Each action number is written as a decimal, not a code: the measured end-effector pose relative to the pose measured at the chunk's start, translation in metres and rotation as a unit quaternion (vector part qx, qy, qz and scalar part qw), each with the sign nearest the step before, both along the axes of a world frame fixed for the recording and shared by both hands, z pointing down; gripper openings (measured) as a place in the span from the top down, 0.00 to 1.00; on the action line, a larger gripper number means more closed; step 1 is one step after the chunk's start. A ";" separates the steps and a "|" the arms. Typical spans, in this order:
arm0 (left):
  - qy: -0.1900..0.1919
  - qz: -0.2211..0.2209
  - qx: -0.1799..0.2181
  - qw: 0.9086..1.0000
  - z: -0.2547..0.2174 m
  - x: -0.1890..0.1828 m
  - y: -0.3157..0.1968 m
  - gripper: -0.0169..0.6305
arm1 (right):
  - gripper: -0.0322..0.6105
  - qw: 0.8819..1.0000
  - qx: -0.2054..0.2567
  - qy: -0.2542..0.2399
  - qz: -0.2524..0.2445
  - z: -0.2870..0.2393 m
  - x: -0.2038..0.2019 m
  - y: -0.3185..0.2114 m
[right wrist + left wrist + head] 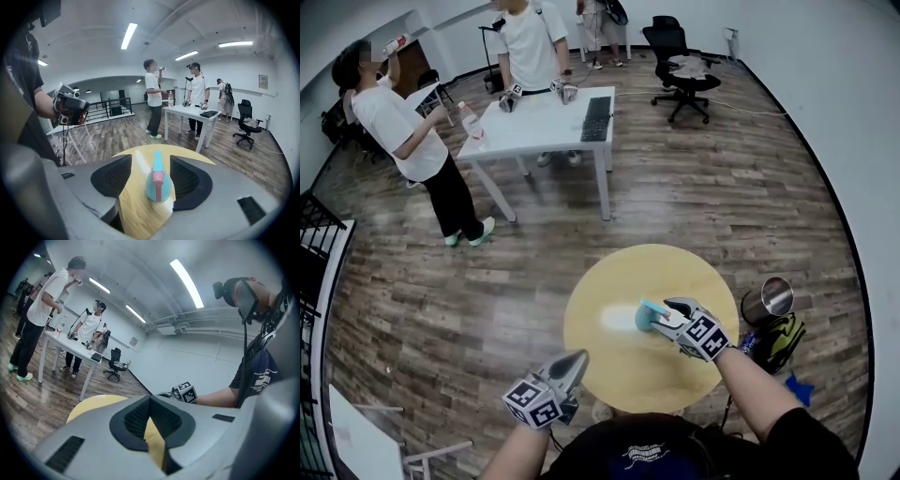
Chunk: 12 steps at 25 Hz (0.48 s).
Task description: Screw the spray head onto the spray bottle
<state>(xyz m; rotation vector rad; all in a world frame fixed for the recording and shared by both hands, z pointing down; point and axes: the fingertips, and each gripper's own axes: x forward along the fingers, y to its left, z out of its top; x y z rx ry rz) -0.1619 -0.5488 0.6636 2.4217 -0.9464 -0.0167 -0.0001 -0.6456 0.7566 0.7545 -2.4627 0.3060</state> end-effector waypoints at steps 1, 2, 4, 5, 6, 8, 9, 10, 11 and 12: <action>-0.001 0.000 -0.003 1.000 0.004 -0.001 0.001 0.94 | 0.54 1.000 0.000 0.003 -0.001 0.002 -0.002 -0.001; -0.001 0.001 -0.005 1.000 0.007 -0.002 0.002 0.94 | 0.54 1.000 -0.001 0.007 -0.001 0.005 -0.004 -0.001; 0.000 0.001 -0.010 1.000 0.013 -0.006 0.004 0.94 | 0.54 1.000 -0.003 0.018 0.001 0.013 -0.009 -0.003; 0.000 0.002 -0.012 1.000 0.015 -0.007 0.005 0.94 | 0.54 1.000 -0.004 0.022 0.004 0.018 -0.011 -0.004; 0.000 0.003 -0.013 1.000 0.017 -0.007 0.005 0.94 | 0.54 1.000 -0.005 0.026 0.007 0.022 -0.012 -0.006; -0.002 0.008 -0.016 1.000 0.020 -0.006 0.005 0.94 | 0.54 0.999 -0.006 0.033 0.011 0.029 -0.012 -0.011; -0.003 0.009 -0.018 1.000 0.021 -0.005 0.005 0.94 | 0.54 0.999 -0.006 0.037 0.012 0.033 -0.011 -0.014; -0.004 0.011 -0.019 1.000 0.023 -0.003 0.006 0.94 | 0.54 0.999 -0.007 0.040 0.014 0.036 -0.010 -0.015; -0.004 0.012 -0.021 1.000 0.024 -0.003 0.006 0.94 | 0.55 0.999 -0.008 0.043 0.015 0.040 -0.009 -0.016; -0.005 0.012 -0.023 1.000 0.025 -0.002 0.007 0.94 | 0.57 0.999 -0.008 0.046 0.015 0.044 -0.009 -0.017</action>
